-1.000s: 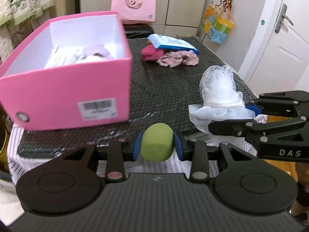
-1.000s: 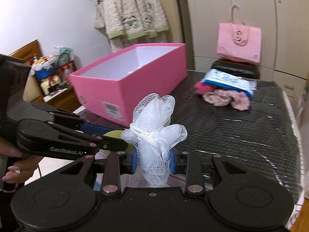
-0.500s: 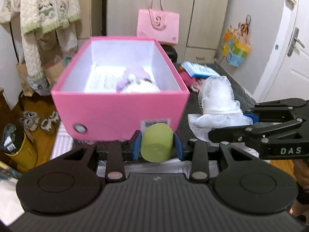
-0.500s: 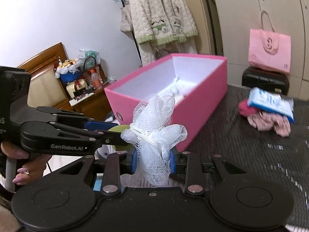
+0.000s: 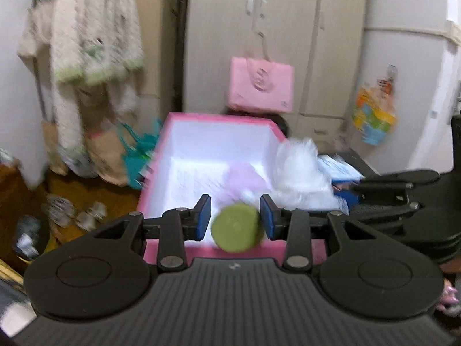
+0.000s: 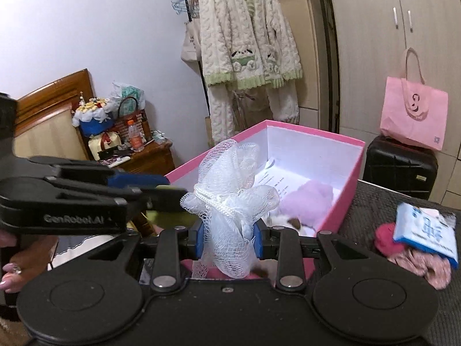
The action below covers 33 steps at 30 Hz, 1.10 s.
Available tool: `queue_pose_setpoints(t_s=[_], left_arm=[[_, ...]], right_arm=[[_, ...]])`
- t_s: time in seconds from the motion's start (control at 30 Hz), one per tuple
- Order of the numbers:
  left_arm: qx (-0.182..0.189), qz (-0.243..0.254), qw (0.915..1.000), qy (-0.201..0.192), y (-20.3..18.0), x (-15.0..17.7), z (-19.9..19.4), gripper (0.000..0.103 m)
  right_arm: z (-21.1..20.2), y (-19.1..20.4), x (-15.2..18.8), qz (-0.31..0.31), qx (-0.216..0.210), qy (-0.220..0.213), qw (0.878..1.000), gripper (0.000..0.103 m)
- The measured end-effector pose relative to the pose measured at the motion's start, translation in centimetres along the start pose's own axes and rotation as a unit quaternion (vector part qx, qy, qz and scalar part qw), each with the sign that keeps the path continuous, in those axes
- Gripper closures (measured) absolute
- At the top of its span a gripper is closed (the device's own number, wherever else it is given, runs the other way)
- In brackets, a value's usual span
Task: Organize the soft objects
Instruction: 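Carry the green ball and bath puff into the pink box and release both, then move both tools out of the box to the blue-and-white wet wipes pack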
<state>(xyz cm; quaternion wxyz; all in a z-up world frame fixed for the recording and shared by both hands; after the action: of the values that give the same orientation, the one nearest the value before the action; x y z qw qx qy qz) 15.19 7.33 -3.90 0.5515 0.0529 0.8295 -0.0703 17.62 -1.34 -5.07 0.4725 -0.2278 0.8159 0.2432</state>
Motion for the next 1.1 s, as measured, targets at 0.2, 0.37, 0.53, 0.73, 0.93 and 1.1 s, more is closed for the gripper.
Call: queue_pose_setpoints(t_s=[0.2, 0.37, 0.53, 0.73, 0.93, 1.1], left_arm=[[-0.016, 0.009, 0.9998, -0.006, 1.3, -1.4, 2.5, 0.067], [-0.032, -0.005, 0.9992, 0.023, 2.5, -0.2, 5.7, 0.068], [-0.044, -0.003, 0.9984, 0.036, 3.5, 0.3, 5.7, 0.066], [-0.056, -0.001, 0.9979, 0.032, 3.8, -0.1, 4.2, 0.048], [-0.054, 0.013, 0.9984, 0.013, 3.2, -0.9, 1.9, 0.038], [-0.031, 0.02, 0.9992, 0.012, 1.6, -1.1, 0.3, 0.035]], right_arm=[[3.7, -0.9, -1.3, 0.012, -0.001, 0.016, 1.0, 0.065], [6.8, -1.4, -0.7, 0.013, 0.009, 0.053, 0.998, 0.066], [7.7, -1.5, -0.4, 0.016, 0.008, 0.069, 0.997, 0.058], [7.7, -0.6, -0.6, -0.004, 0.015, 0.071, 0.997, 0.028], [5.7, 0.5, -1.0, -0.032, 0.025, 0.058, 0.997, 0.022], [3.3, 1.0, -1.2, -0.053, 0.036, 0.042, 0.997, 0.022]])
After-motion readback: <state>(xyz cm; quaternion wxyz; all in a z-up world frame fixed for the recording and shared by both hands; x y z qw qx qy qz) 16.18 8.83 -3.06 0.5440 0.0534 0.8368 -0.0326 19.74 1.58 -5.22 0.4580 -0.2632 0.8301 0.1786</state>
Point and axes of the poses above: each gripper's, at about its wrist camera, not at the fingertips, and z roughly the way its jaws point, y to its left, x to its underside, the point moved 8 cm from there along z, roughly the way its jaws point, and after that the axes turned 6 degrees about -y, right-handed, at the moved point
